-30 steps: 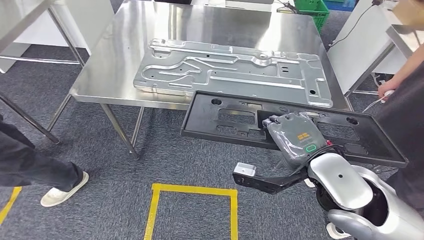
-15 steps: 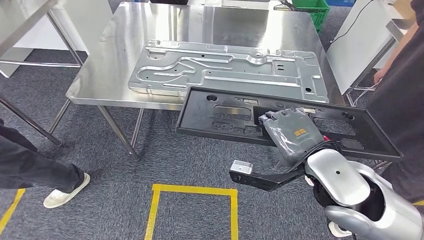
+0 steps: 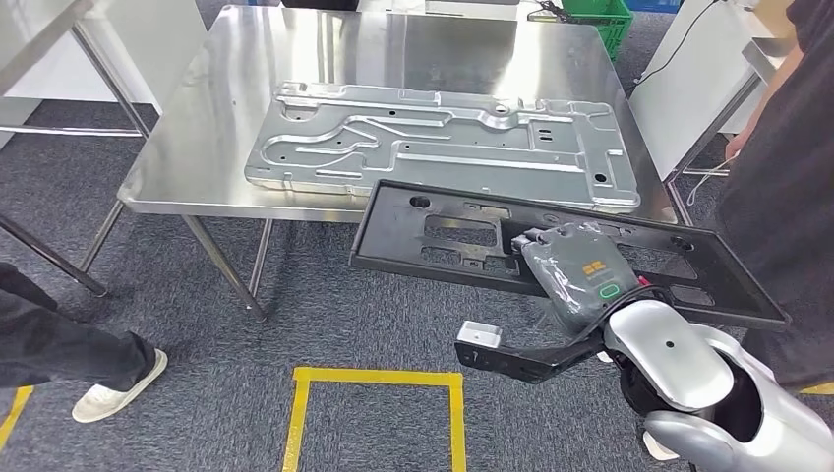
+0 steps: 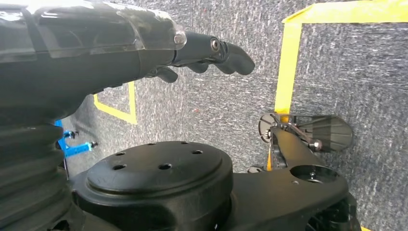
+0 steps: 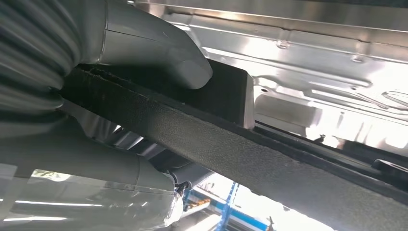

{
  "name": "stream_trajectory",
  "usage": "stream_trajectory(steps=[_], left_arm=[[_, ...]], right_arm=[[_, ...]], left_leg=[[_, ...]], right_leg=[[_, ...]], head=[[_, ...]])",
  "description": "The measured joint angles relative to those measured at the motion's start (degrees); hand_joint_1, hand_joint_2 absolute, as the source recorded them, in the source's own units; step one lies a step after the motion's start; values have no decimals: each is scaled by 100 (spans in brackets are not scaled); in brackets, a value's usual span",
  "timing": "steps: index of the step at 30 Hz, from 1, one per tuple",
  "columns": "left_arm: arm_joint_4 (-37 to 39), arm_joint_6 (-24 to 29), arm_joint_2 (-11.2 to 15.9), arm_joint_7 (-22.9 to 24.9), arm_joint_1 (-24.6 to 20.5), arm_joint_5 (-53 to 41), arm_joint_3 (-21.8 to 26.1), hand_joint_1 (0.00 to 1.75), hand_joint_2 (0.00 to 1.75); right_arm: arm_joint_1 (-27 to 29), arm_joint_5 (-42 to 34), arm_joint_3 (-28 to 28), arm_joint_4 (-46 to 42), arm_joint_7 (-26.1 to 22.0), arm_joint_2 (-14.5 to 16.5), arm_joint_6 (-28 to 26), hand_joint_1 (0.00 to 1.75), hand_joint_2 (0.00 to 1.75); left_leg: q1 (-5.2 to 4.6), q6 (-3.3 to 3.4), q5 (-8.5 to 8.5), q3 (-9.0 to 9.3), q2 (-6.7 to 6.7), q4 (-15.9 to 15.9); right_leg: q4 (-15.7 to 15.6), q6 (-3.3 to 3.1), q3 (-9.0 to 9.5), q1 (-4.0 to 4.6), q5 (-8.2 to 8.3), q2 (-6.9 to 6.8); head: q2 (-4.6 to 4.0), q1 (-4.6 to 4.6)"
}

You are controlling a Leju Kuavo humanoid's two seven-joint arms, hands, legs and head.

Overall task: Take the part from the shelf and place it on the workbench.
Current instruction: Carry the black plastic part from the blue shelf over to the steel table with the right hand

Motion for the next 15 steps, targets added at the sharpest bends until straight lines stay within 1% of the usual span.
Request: stream_trajectory(steps=[1,2,3,4,6,7,8,11,15], left_arm=[[0,0,-1,0,-3,1,1,0,175],[0,0,-1,0,-9,1,1,0,175],[0,0,0,0,-16,2,1,0,175],[0,0,1,0,-22,2,1,0,175],[1,0,2,1,-23,3,1,0,175],[1,0,2,1,-20,3,1,0,175],[1,0,2,1,-18,4,1,0,175],[0,0,3,1,-19,4,1,0,175],[0,0,6,3,-18,3,1,0,175]], right_arm=[[2,15,0,2,0,4,5,175,175],[1,33,0,2,0,9,9,175,175],[0,49,0,1,1,12,11,175,175],[4,60,0,1,1,14,12,175,175],[14,72,1,0,1,20,13,175,175],[18,73,1,0,0,24,13,175,175],[19,72,1,-1,0,29,13,175,175],[18,74,0,-1,0,43,13,175,175],[18,84,0,-1,1,45,13,175,175]], left_leg=[[2,-21,-21,29,8,0],[-4,-45,-40,48,17,2],[-10,-68,-54,56,21,8],[-23,-73,-70,53,21,20],[-34,-59,-83,39,8,37],[-34,-46,-86,40,-2,37],[-26,-47,-82,44,-13,30],[-12,-83,-73,51,-51,10],[-3,-132,-68,51,-94,-2]], right_leg=[[-365,-4,155,-7,246,-6],[-731,-17,329,-6,422,-6],[-1032,-41,466,-1,535,-9],[-1219,-60,551,4,579,-14],[-1307,-85,583,16,565,-29],[-1313,-85,585,19,566,-34],[-1310,-93,587,26,559,-38],[-1303,-123,589,40,539,-58],[-1295,-153,594,47,519,-93]], head=[[0,5],[0,5],[0,0],[0,-8],[0,-45],[0,-68],[0,-92],[0,-132],[0,-139]])
